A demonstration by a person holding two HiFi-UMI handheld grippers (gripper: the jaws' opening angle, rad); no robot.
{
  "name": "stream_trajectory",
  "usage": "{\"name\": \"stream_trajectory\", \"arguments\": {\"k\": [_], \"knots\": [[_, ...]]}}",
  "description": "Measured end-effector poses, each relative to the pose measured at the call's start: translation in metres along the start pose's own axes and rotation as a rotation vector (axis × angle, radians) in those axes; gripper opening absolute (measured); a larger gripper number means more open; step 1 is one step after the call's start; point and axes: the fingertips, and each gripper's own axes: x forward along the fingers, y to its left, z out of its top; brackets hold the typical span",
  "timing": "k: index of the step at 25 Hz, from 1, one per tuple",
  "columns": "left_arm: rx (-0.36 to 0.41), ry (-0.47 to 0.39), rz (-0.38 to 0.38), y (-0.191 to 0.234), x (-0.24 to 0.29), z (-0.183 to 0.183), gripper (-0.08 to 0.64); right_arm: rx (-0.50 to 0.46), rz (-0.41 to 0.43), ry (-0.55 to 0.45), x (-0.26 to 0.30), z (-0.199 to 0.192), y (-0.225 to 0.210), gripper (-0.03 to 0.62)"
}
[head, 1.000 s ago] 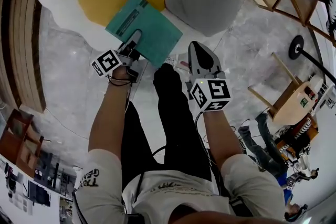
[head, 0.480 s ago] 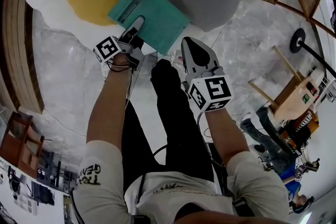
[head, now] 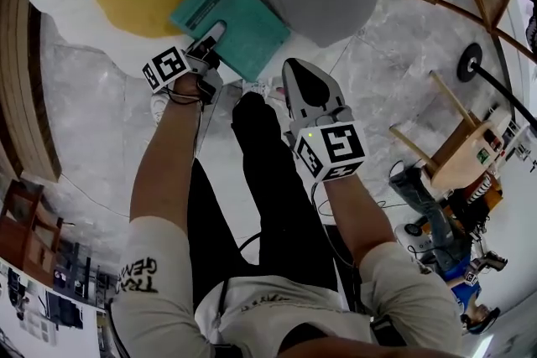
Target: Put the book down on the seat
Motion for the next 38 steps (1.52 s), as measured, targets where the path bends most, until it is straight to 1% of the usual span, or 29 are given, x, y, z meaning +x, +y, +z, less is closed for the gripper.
{"name": "stream_trajectory", "arguments": {"k": [1,3,4,7,9,11,17,20,22,24,26,27,29,30,32,33,35,38], "knots": [[0.002,0.002,0.004,0.002,0.001,-0.001,0.180,0.000,0.001,-0.001,0.000,0.001,-0.002,0.029],[0.009,0.014,0.022,0.007,0.002,-0.003,0.224,0.000,0.001,-0.002,0.001,0.002,-0.005,0.029],[0.017,0.025,0.036,0.010,0.002,-0.005,0.229,0.000,0.000,-0.002,0.002,0.003,-0.007,0.029],[0.055,0.065,0.093,0.023,0.000,-0.011,0.248,-0.005,-0.004,0.003,0.004,0.002,-0.010,0.029],[0.067,0.081,0.134,0.034,-0.004,-0.012,0.270,-0.007,-0.003,0.008,0.006,0.002,-0.012,0.029],[0.063,0.082,0.157,0.042,-0.010,-0.011,0.272,-0.005,-0.002,0.012,0.007,0.001,-0.012,0.029],[0.063,0.070,0.180,0.047,-0.024,-0.009,0.272,-0.005,0.001,0.016,0.005,-0.001,-0.008,0.029],[0.064,0.070,0.194,0.046,-0.034,-0.008,0.272,-0.018,0.007,0.017,0.006,0.000,0.001,0.029],[0.081,0.080,0.212,0.045,-0.045,-0.007,0.272,-0.026,0.013,0.014,0.009,0.003,0.011,0.029],[0.124,0.104,0.233,0.043,-0.057,-0.009,0.272,-0.031,0.014,0.009,0.010,0.008,0.017,0.029],[0.191,0.149,0.261,0.040,-0.068,-0.015,0.258,-0.032,0.007,0.000,0.010,0.014,0.020,0.029],[0.235,0.169,0.280,0.037,-0.075,-0.016,0.216,-0.030,0.002,-0.005,0.009,0.016,0.022,0.029],[0.346,0.184,0.317,0.029,-0.090,-0.014,0.093,-0.027,-0.005,-0.017,0.007,0.022,0.029,0.029],[0.407,0.184,0.326,0.021,-0.096,-0.011,0.070,-0.028,-0.008,-0.022,0.006,0.025,0.033,0.029],[0.513,0.177,0.316,-0.003,-0.106,-0.005,0.043,-0.038,-0.014,-0.025,0.002,0.030,0.042,0.029],[0.552,0.169,0.302,-0.018,-0.110,-0.004,0.037,-0.043,-0.017,-0.023,0.000,0.032,0.046,0.029],[0.610,0.141,0.266,-0.051,-0.117,0.001,0.029,-0.050,-0.020,-0.019,-0.007,0.038,0.055,0.029],[0.676,0.059,0.235,-0.102,-0.134,0.019,0.022,-0.053,-0.029,-0.026,-0.020,0.051,0.068,0.029]]}}
